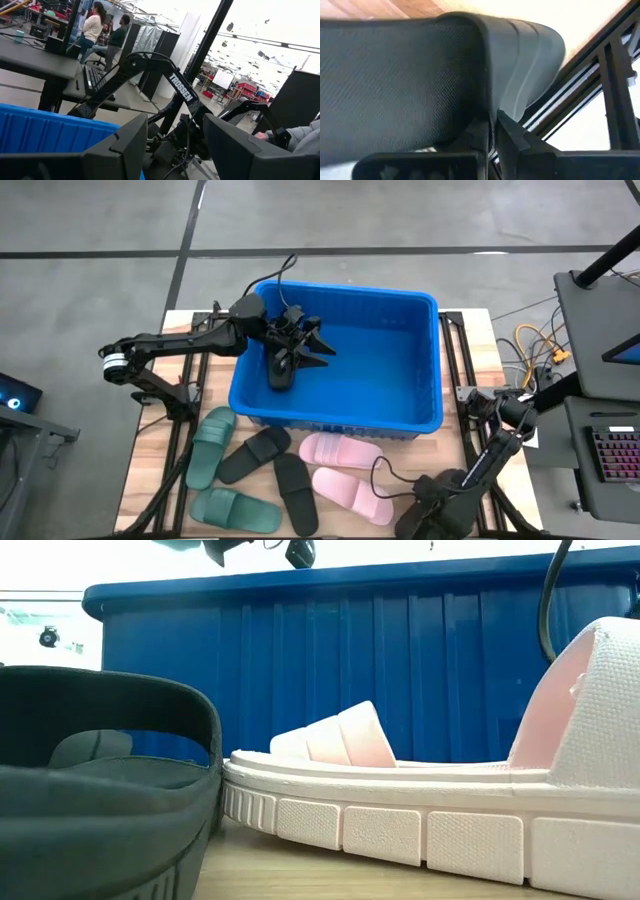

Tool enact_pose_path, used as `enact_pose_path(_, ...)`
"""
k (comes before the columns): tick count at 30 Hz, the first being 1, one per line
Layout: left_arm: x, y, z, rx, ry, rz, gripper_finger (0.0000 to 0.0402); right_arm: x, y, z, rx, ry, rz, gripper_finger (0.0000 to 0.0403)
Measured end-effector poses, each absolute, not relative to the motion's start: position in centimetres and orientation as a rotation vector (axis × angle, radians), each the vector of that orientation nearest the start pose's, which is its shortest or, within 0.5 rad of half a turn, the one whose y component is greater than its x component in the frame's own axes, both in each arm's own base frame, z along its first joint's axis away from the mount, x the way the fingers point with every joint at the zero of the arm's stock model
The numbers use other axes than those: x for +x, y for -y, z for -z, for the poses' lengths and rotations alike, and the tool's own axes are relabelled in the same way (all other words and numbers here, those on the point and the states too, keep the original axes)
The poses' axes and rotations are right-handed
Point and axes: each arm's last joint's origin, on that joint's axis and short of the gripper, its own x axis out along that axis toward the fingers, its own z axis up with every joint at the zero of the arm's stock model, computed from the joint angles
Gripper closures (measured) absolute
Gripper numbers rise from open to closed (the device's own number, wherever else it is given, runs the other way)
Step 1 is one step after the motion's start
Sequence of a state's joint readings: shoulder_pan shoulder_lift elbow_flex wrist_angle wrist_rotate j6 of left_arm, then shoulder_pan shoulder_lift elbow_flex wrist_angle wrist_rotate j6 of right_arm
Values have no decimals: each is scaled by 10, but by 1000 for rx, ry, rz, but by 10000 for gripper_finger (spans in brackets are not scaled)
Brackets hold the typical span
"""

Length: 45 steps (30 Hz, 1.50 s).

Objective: Pick and place slides into bin
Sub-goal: Put the Bottom right black slide into the blue bin

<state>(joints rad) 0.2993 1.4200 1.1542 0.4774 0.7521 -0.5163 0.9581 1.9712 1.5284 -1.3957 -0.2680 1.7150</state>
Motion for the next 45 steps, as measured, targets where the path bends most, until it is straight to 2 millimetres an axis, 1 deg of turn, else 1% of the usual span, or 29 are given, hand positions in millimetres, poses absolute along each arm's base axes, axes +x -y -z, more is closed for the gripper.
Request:
enact_pose_path(8,311,-75,-377,-399,64,486,223,185,-276,-228,504,-1780,793,390)
enact_pose_path(18,311,-75,-377,-399,64,486,223,179,-264,-257,563,-1700,726,390)
enact_pose_path(23,311,-75,-377,-399,64,486,223,177,-259,-270,584,-1641,660,391)
enact_pose_path(29,311,-75,-377,-399,64,486,223,180,-256,-287,587,-1492,472,391)
enact_pose_path(39,311,-75,-377,-399,64,486,223,178,-244,-311,537,-1304,314,391)
enact_pose_path(45,311,-75,-377,-399,64,486,223,176,-236,-326,540,-1156,274,391)
